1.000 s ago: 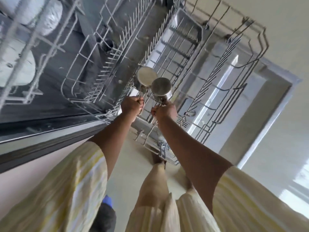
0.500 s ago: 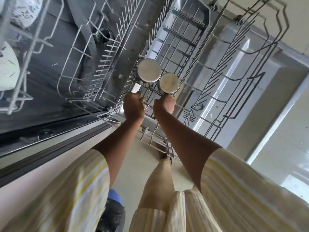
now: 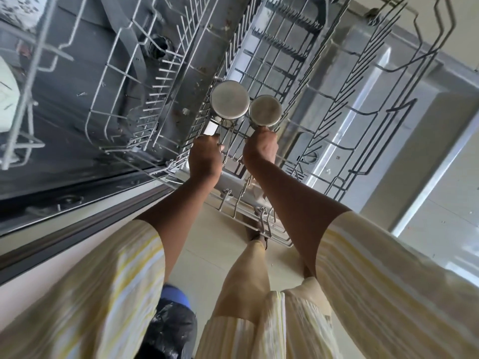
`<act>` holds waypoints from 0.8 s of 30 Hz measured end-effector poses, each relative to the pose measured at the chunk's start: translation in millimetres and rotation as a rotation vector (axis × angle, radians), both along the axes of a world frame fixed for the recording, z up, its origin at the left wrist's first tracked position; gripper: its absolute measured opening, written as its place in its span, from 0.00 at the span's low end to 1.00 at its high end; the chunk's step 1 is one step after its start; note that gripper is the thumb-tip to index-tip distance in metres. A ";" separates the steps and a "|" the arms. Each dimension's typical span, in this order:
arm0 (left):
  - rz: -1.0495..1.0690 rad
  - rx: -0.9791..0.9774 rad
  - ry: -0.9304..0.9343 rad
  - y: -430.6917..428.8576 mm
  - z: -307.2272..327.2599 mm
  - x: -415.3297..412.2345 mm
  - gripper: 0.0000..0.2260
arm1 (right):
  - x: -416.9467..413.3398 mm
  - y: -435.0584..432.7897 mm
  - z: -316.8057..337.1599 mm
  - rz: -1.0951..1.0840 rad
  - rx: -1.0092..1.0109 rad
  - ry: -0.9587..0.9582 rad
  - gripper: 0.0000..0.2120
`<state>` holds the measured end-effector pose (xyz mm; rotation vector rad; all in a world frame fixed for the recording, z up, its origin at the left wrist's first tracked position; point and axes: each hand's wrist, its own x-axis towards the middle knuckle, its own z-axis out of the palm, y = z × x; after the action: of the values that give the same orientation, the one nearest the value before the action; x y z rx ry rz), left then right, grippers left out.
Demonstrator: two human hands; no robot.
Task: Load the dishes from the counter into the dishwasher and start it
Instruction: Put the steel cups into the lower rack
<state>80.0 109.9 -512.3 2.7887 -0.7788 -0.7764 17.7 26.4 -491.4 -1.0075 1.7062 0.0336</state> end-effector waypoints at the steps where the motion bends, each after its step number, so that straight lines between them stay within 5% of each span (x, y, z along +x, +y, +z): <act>1: 0.007 0.008 -0.004 1.5 0.1 -2.3 0.12 | -0.4 0.1 2.8 0.013 0.006 -0.003 0.17; 5: -0.017 0.016 -0.021 8.8 9.2 -12.6 0.13 | -7.7 6.6 11.6 0.094 -0.003 0.030 0.18; 15: 0.009 -0.091 -0.023 50.4 78.7 -86.6 0.10 | -68.5 50.3 76.5 1.127 -0.321 0.066 0.13; 24: 0.271 -0.078 -0.112 108.4 155.7 -163.7 0.17 | -118.3 94.1 150.7 1.701 -0.534 -0.053 0.27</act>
<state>-83.6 218.2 -356.6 2.8045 -0.4216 -0.5356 -100.7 120.4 -340.7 -2.5289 0.3462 0.6476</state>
